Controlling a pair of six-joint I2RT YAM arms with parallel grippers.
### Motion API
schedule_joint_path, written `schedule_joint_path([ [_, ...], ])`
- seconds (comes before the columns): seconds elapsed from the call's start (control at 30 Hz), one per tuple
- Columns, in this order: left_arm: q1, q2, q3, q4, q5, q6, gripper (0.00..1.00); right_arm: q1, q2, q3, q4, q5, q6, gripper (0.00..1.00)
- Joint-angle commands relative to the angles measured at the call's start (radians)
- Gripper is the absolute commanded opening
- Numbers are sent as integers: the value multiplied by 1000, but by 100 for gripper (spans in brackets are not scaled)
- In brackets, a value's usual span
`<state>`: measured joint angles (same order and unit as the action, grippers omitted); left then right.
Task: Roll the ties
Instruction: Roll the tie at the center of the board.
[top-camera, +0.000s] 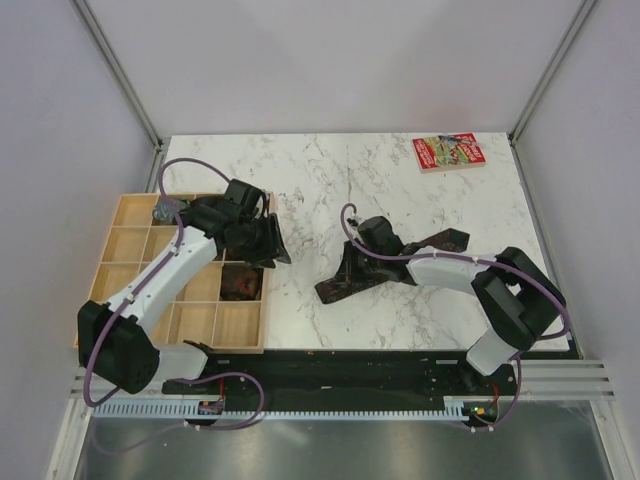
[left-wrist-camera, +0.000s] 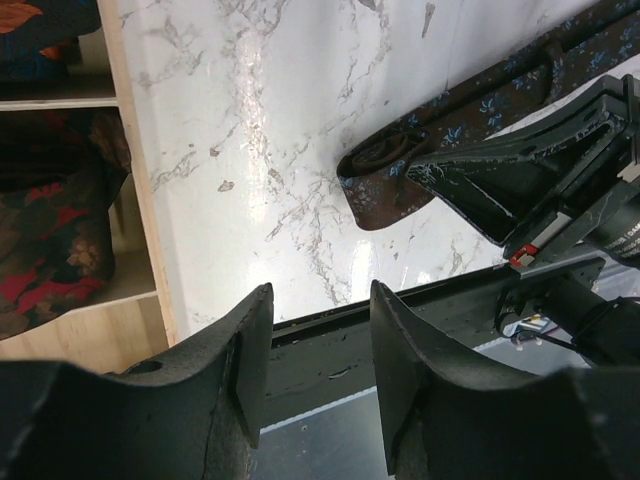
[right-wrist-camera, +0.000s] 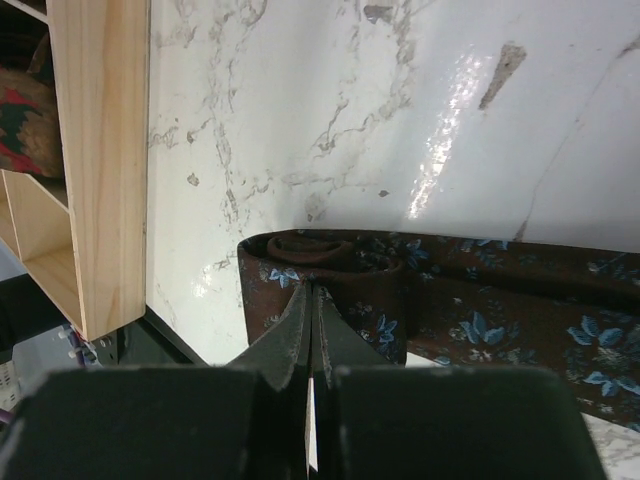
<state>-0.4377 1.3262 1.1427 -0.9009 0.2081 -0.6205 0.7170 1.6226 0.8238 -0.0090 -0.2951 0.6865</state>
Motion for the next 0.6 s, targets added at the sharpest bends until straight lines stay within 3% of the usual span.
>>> schedule_joint_path([
  [0.0,2,-45,-58,111,92,-5,51,-34,-30,-40,41,-24,-30,0],
  [0.2,-47,-36,-146,241,129,-51,56,-54,-26,-81,70,-35,-33,0],
  [0.57,-206,106,-193,418,42,-159,61,-74,-20,-121,107,-45,-28,0],
])
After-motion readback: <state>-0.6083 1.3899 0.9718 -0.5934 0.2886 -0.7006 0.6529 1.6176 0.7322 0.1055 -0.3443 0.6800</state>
